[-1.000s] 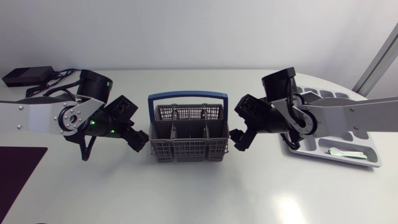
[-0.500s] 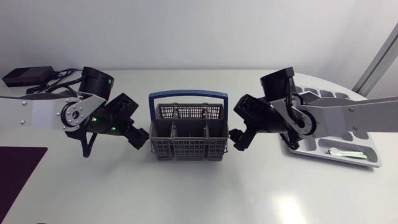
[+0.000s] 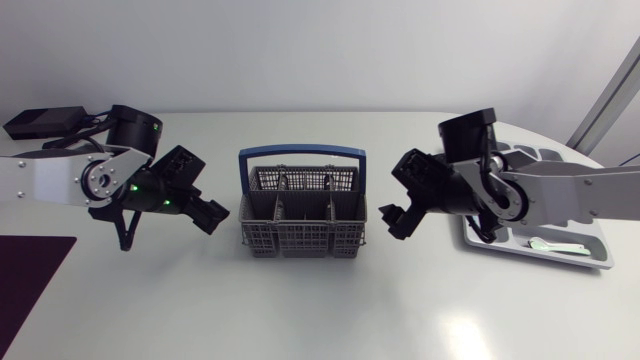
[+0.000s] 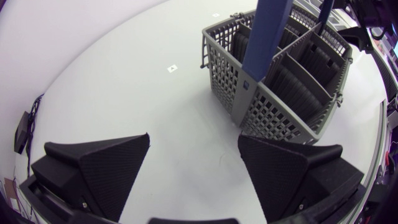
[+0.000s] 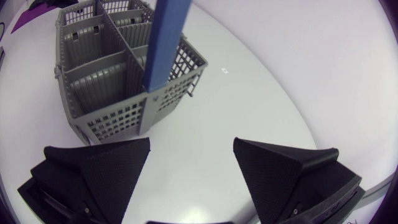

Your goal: Sort the cutlery from the basket into the organizer compartments.

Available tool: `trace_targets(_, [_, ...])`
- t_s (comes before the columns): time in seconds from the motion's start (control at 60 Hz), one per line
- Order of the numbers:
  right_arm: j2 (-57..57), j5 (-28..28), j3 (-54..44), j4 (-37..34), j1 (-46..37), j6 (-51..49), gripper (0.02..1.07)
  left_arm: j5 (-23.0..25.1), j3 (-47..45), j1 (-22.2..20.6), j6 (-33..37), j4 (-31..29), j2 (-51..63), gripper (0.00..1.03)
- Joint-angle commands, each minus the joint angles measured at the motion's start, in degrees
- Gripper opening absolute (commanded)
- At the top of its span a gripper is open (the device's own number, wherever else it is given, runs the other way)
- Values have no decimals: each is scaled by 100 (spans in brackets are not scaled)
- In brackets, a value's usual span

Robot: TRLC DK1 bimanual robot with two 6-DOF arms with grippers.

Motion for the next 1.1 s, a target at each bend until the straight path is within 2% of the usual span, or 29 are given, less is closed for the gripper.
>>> trace_targets(0.0, [-274,100,-219,101,-178,40,102,126,-200,146,-52,55,-346,99])
trace_targets(0.417, [-1267,179,-588,233,-1452,435,102,135,-429,506,-500,-77,-1348,99])
trace_targets(0.517, [-1461,-181,-606,4,-1777,602,102,135,-534,568,-711,-68,-1551,99])
trace_targets(0.717, [-2050,-172,-817,259,-2050,1297,102,74,-842,629,-807,187,-2025,99])
trace_targets(0.85, [-2454,-102,-1063,514,-2226,1490,102,65,-1343,629,-746,740,-2763,99])
trace_targets(1.083, [-2990,144,-1441,540,-2331,1578,102,65,-1624,805,-1036,784,-3387,99])
